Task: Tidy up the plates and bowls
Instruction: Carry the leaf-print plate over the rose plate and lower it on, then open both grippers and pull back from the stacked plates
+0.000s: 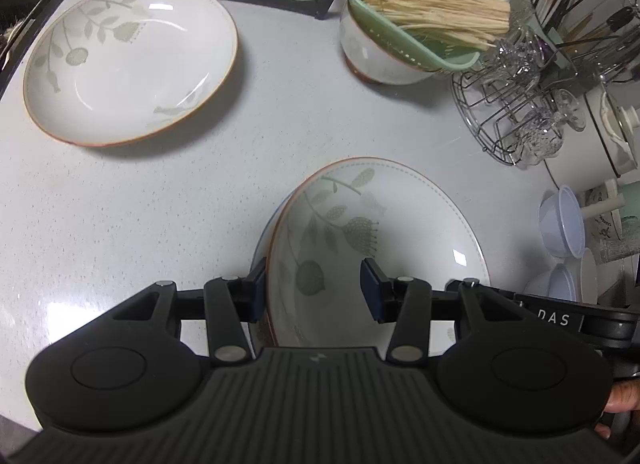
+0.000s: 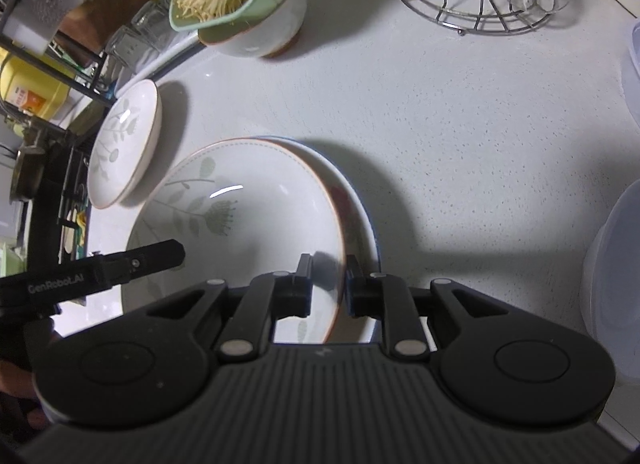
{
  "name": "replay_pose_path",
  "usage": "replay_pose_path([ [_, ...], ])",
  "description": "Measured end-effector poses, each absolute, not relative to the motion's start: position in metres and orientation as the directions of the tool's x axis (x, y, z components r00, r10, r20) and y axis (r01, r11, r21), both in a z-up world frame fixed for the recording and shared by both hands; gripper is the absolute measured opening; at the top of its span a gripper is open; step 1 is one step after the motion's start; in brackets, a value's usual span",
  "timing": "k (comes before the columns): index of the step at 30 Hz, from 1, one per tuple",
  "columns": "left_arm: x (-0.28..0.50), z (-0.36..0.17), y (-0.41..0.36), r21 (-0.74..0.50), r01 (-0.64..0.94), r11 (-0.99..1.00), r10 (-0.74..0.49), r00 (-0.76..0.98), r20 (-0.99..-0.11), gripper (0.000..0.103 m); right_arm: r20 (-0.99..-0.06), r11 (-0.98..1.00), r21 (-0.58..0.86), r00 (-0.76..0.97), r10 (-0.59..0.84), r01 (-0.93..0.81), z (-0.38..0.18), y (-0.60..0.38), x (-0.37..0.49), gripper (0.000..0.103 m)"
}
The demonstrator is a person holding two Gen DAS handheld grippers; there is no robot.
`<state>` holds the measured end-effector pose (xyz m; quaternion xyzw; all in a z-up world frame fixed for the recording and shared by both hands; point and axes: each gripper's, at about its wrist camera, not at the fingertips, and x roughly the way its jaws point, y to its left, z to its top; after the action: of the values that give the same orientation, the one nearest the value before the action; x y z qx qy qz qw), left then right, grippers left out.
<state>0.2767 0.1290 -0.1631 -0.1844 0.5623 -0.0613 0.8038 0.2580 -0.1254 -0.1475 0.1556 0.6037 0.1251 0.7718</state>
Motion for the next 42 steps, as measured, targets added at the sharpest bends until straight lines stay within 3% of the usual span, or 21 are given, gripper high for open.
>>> replay_pose_path([
  [8, 0.276, -0.162, 0.121, -0.323, -0.138, 0.936, -0.26, 0.347, -0.901, 0.052, -0.889, 0.918, 0.397, 0.239, 0.39, -0.022, -0.148, -0.127, 0.261, 0.02],
  [22, 0.261, -0.148, 0.14, -0.366, -0.345, 0.864, -0.24, 0.357, -0.903, 0.053, -0.903, 0.921, 0.389, 0.185, 0.388, -0.032, -0.145, -0.13, 0.265, 0.017],
  [33, 0.231, -0.1, 0.122, -0.352, -0.35, 0.868, -0.173, 0.451, -0.875, 0.053, -0.895, 0.924, 0.355, 0.233, 0.379, -0.141, -0.106, -0.134, 0.27, 0.018],
  [42, 0.189, -0.046, 0.112, -0.334, -0.357, 0.872, -0.087, 0.558, -0.825, 0.054, -0.832, 0.888, 0.385, 0.322, 0.452, -0.252, -0.047, -0.139, 0.255, 0.018],
])
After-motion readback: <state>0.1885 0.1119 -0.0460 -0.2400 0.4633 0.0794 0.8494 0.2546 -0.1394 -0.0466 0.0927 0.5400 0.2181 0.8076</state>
